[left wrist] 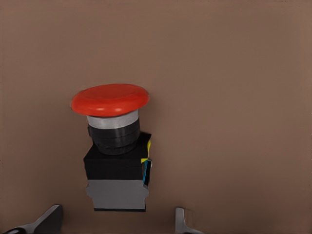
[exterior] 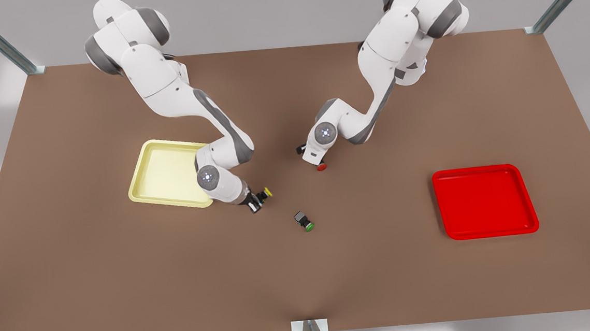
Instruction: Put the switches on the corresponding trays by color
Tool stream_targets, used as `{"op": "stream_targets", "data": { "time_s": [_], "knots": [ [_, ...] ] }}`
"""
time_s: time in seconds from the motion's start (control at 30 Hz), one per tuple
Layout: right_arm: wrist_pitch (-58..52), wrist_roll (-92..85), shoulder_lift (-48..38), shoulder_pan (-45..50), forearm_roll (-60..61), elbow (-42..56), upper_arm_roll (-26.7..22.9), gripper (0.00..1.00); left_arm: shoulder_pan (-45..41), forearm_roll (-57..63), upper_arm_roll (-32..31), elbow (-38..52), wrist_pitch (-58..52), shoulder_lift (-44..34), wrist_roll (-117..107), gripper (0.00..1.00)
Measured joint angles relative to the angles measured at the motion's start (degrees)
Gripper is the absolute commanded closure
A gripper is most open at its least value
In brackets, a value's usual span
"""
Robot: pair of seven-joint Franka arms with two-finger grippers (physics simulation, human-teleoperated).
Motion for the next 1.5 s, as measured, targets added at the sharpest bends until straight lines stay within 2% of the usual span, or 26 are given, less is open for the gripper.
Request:
{"op": "stream_targets", "data": {
  "time_s": [0.1, 0.2, 0.3, 0.4, 0.43, 0.47, 0.7, 0.8, 0.83, 0.87, 0.9, 0.93, 1.0, 1.03, 1.1, 1.13, 1.2, 1.5],
  "knots": [
    [-1.0, -4.3, -2.7, -2.8, -0.1, -1.7, 0.0, 0.47, 1.7, -4.0, -0.6, 0.1, -1.1, -1.1, 0.2, 0.01],
    [-6.0, -20.0, -8.7, -14.6, -0.3, -7.2, 0.0, 0.47, 2.3, -5.9, -1.1, 0.2, -0.9, -1.2, -1.5, 0.01],
    [-6.2, -33.5, -18.0, -23.1, -0.6, -20.9, 0.1, 0.47, 2.4, -6.7, -1.1, 0.4, -0.1, -0.7, -1.3, 0.01],
    [-6.1, -36.8, -26.8, -24.1, -0.6, -32.7, 0.4, 0.47, 2.4, -7.0, -1.0, 0.5, 0.4, -0.9, -1.0, 0.01],
    [-5.9, -39.2, -28.4, -24.2, -0.6, -35.5, 0.4, 0.4, 2.4, -7.0, -1.0, 0.8, -0.3, -1.7, -1.0, 0.01],
    [-5.5, -40.7, -28.9, -24.4, -0.7, -36.8, 0.3, 0.0, 2.5, -7.0, -0.8, 0.8, -1.0, -2.6, -0.8, 0.01],
    [-5.2, -41.0, -28.7, -24.3, -0.8, -36.8, 0.4, 0.0, 2.1, -4.3, -0.4, 0.8, -0.3, -3.1, -0.6, 0.01],
    [-6.2, -41.1, -27.3, -23.7, -1.4, -30.3, 0.4, 0.0, 2.5, -2.5, -0.4, 0.7, -0.5, -3.0, -0.6, 0.01],
    [-11.1, -41.9, -26.1, -24.0, -2.6, -24.9, 0.4, 0.0, 2.6, -2.0, -0.3, 0.6, -0.2, -2.7, -0.6, 0.01],
    [-20.5, -46.0, -26.0, -24.5, -3.1, -18.1, 0.2, 0.0, 2.5, -1.7, -0.3, 0.6, 0.3, -2.4, -0.7, 0.01],
    [-34.2, -49.4, -25.2, -25.1, -8.1, -6.8, 0.1, 0.0, 2.5, -1.4, -0.3, 0.6, 0.6, -2.0, -0.9, 0.01],
    [-42.3, -56.2, -23.2, -26.2, -10.6, 2.1, 0.0, 0.0, 2.2, -1.3, -0.2, 0.7, 0.6, -1.9, -1.1, 0.01],
    [-44.5, -66.7, -25.2, -27.2, -13.0, 5.1, 0.1, 0.0, 2.1, -1.0, 0.1, 0.6, 0.6, -1.9, -1.1, 0.01],
    [-47.6, -70.8, -27.0, -26.1, -18.3, 10.3, 0.6, 0.0, 2.2, -0.9, 0.2, 0.4, 0.5, -1.9, -0.8, 0.01],
    [-60.0, -73.6, -28.6, -26.2, -24.2, 24.5, 3.6, 0.0, 2.2, -0.4, 0.2, 0.2, 0.3, -1.9, -0.7, 0.01],
    [-66.1, -73.4, -30.6, -24.5, -24.6, 28.6, 3.4, 0.0, 2.0, -0.1, 0.2, 0.2, 0.4, -1.8, -1.1, 0.01],
    [-67.2, -73.0, -30.4, -21.9, -24.7, 29.3, 3.6, 0.0, 1.6, 0.1, 0.2, 0.4, 0.7, -1.6, -3.0, 0.01],
    [-67.3, -73.0, -30.1, -24.7, -24.8, 28.5, 3.0, 0.0, 1.3, 0.0, 0.1, 0.8, 2.0, -0.3, -4.7, 0.04]
  ]
}}
